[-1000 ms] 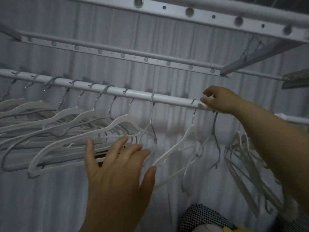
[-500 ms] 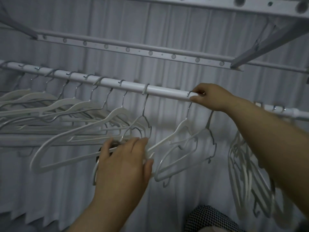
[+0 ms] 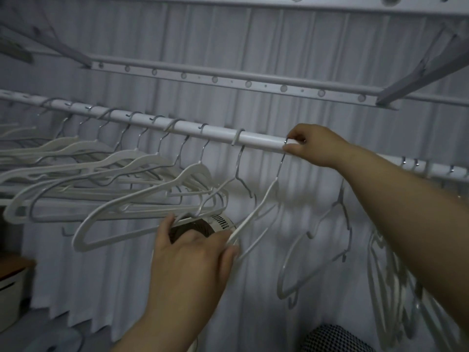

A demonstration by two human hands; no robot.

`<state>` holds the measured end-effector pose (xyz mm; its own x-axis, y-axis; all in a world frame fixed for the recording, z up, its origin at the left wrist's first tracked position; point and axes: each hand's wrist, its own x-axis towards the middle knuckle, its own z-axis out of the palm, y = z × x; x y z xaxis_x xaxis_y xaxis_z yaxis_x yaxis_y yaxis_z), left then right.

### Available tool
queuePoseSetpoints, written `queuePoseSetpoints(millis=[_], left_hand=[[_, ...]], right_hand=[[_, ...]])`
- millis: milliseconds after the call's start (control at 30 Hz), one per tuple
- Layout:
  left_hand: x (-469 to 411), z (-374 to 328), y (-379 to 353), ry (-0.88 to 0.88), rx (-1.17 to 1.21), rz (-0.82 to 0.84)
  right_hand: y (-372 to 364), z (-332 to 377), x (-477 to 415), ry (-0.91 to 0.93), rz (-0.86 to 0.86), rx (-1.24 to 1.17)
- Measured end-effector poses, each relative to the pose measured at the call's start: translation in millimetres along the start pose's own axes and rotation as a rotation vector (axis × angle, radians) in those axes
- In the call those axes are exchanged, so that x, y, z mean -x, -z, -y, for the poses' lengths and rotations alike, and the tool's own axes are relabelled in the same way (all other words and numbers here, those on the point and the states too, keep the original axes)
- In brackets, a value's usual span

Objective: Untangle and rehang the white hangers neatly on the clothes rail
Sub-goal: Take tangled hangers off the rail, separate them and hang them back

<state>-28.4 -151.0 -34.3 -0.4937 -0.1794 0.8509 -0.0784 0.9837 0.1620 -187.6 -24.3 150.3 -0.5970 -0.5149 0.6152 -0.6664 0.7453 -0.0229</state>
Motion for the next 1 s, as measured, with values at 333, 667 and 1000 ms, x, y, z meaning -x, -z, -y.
queuePoseSetpoints(millis=[333, 667, 1000], left_hand=[[-3.6, 33.8, 17.5, 0.209, 0.146, -0.163], [-17.1, 40.3, 9.1, 0.316, 0.189, 0.189], [-20.0, 55.1, -0.3, 0.281, 0.116, 0.191]], right_hand=[[-10.0, 12.2, -4.0, -0.014, -0.027, -0.046], [-12.3, 16.1, 2.5, -0.053, -0.039, -0.021], [-14.7, 22.7, 3.4, -0.081, -0.048, -0.028]])
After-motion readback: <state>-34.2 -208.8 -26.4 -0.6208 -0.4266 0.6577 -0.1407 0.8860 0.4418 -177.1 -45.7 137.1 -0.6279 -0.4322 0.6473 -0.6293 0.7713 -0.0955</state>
